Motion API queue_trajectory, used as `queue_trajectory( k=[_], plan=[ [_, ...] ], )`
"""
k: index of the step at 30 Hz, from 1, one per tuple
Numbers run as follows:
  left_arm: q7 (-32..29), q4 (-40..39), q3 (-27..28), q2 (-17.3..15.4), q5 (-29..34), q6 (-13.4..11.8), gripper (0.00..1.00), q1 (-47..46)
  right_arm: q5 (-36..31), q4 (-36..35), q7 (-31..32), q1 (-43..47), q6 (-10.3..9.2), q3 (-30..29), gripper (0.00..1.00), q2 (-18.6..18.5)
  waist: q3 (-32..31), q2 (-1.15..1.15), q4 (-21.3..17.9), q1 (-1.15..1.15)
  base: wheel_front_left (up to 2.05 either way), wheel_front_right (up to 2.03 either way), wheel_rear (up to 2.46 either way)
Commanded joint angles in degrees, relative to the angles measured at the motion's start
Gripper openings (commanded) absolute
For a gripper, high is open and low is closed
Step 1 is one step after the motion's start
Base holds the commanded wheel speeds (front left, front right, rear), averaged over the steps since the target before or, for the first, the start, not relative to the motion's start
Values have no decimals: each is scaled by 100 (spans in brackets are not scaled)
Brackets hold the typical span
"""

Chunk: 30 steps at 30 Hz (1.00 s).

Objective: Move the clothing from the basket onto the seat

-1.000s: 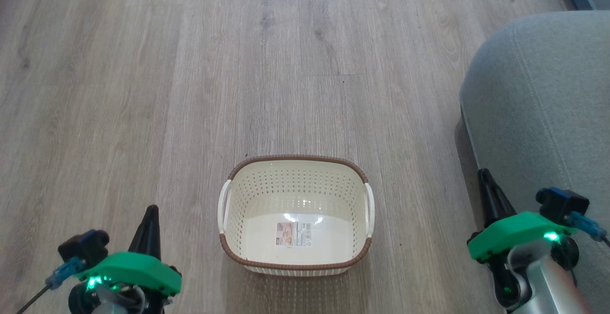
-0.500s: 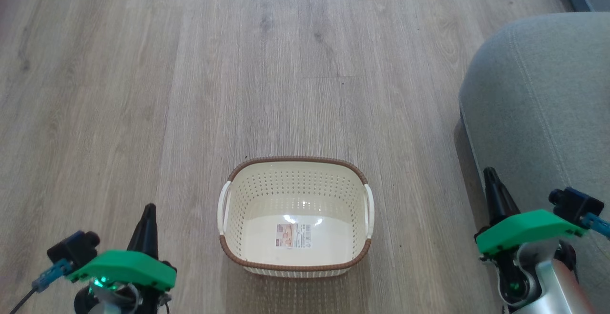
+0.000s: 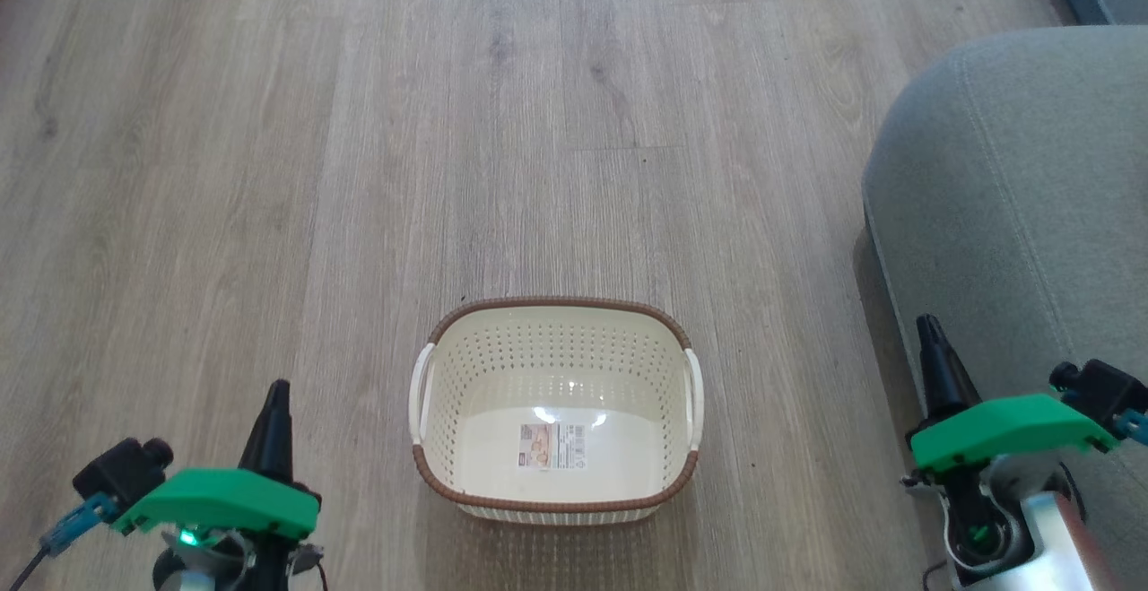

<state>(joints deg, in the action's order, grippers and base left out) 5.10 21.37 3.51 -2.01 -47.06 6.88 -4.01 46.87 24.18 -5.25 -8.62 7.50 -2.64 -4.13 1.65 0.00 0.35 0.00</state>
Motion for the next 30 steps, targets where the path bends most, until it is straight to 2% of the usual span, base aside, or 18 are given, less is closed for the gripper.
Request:
queue_trajectory(
  k=[1, 30],
  plan=[
    [-35, -233, 104, -48, -148, 18, 0, -226, 151, -242, 45, -96, 0, 15, 0, -22, -2, 0, 0, 0, 0, 0, 0],
    [-514, -445, 188, -64, -2006, 36, 0, -223, 2015, -571, 527, 48, 0, -158, 0, 40, -64, 0, -15, 0, 0, 0, 0]
  ],
)
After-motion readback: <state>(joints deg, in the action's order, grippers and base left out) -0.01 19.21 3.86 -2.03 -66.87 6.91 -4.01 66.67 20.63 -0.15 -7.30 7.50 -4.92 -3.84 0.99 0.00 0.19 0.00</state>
